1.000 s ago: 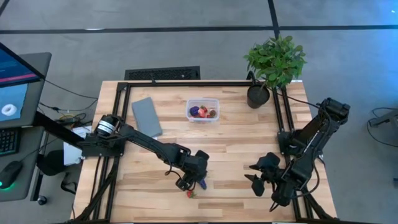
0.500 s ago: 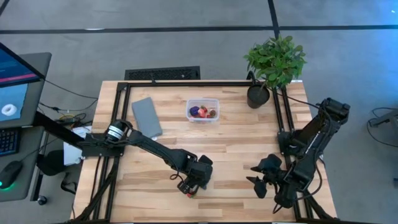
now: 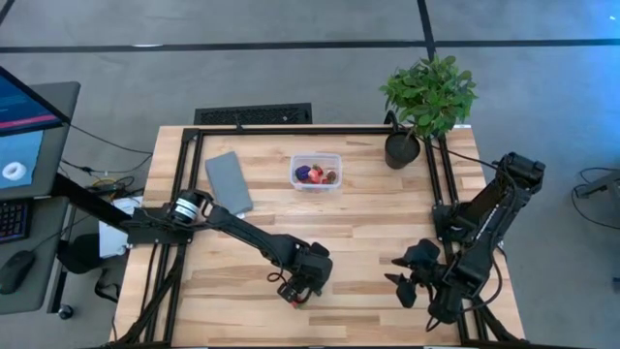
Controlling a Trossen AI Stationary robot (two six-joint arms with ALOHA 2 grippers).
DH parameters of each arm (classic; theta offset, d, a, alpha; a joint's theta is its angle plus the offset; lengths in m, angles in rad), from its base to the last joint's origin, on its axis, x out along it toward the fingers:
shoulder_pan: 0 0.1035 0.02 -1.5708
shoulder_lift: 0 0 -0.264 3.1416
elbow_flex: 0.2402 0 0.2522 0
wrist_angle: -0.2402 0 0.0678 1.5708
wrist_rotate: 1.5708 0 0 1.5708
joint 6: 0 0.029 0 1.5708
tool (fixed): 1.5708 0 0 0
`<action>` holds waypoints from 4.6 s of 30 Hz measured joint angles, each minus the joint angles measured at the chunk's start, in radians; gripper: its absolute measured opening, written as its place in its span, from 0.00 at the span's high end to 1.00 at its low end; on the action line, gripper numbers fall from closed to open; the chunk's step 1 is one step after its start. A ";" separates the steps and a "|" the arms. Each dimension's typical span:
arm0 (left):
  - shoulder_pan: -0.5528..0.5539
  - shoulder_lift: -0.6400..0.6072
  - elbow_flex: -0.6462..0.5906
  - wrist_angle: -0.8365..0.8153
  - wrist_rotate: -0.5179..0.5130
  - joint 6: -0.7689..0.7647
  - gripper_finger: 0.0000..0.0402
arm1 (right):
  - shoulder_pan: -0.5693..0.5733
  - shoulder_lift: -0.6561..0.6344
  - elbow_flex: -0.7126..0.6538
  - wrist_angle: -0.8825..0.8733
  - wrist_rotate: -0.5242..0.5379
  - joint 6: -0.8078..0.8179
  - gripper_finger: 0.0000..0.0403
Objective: Pick and placing Produce into tupperware
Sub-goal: Put the eggplant into the transparent bin
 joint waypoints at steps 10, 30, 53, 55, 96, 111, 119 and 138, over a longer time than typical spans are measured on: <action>0.000 0.008 0.005 0.022 -0.007 -0.029 0.55 | 0.008 0.000 0.000 0.004 0.000 0.002 0.35; 0.022 0.007 0.020 -0.013 -0.018 -0.104 0.68 | 0.008 0.000 0.000 0.006 0.000 0.000 0.35; 0.121 0.006 0.197 -0.053 0.041 -0.151 0.63 | 0.008 0.000 0.000 0.005 0.000 0.000 0.35; 0.136 0.006 0.216 -0.053 0.061 -0.156 0.63 | 0.008 0.000 0.000 0.005 0.000 0.000 0.35; 0.453 -0.174 0.273 -0.053 0.102 -0.103 0.63 | 0.053 0.000 0.000 -0.012 0.000 0.138 0.35; 0.621 -0.174 0.165 -0.043 0.151 -0.080 0.63 | 0.052 0.000 0.000 -0.016 0.000 0.184 0.35; 0.691 -0.173 0.049 0.020 0.172 -0.080 0.63 | 0.025 0.000 0.000 -0.015 0.000 0.184 0.35; 0.800 -0.180 -0.034 0.062 0.195 -0.075 0.63 | -0.010 0.000 0.000 -0.016 -0.003 0.209 0.35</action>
